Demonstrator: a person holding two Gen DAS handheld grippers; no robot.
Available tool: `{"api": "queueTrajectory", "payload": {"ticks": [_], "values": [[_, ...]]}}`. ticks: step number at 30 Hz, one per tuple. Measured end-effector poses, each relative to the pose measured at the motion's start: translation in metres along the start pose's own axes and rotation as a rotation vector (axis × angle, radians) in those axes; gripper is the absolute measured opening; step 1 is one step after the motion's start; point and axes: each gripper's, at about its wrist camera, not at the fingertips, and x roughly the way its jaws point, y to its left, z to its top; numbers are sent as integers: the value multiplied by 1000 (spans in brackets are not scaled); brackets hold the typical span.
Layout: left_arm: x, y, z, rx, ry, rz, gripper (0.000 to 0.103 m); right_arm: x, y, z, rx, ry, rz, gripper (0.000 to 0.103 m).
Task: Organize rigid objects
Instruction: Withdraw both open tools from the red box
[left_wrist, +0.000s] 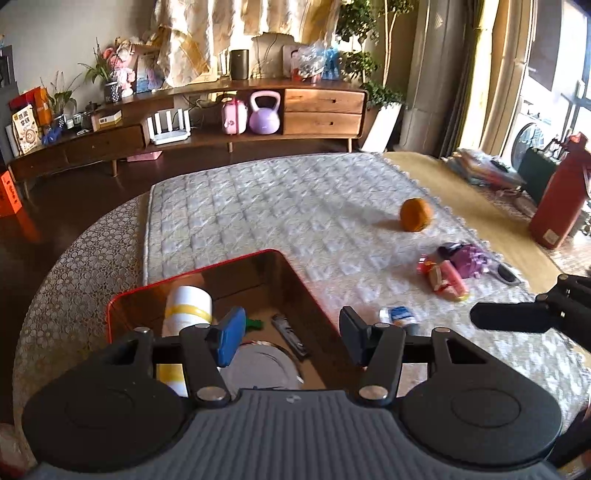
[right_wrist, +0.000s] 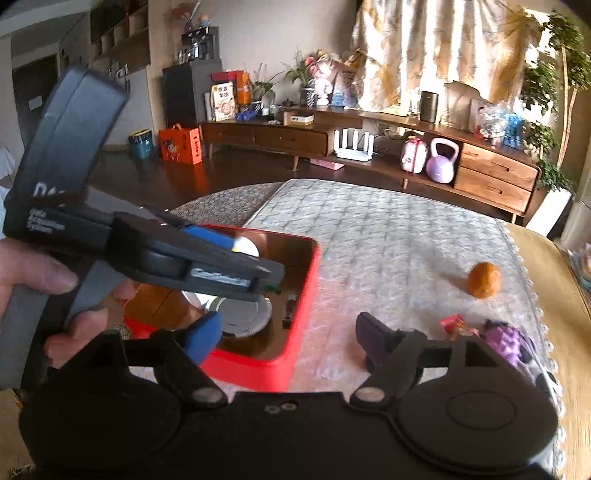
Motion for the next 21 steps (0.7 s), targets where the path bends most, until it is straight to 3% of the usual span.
{"api": "queueTrajectory", "payload": {"ticks": [13,16,21], "values": [[-33,-42,-22,-21,-30,-52,61,-63,-52,-31,117,-74,-40,98],[-36,-50,-26,-27,-38,-55,72,-73,-62,-38,134,-84,-58,100],[-36,-65,-30,-29,-49,-64,73,-81,-81,-49,154,-87,-93,103]]}}
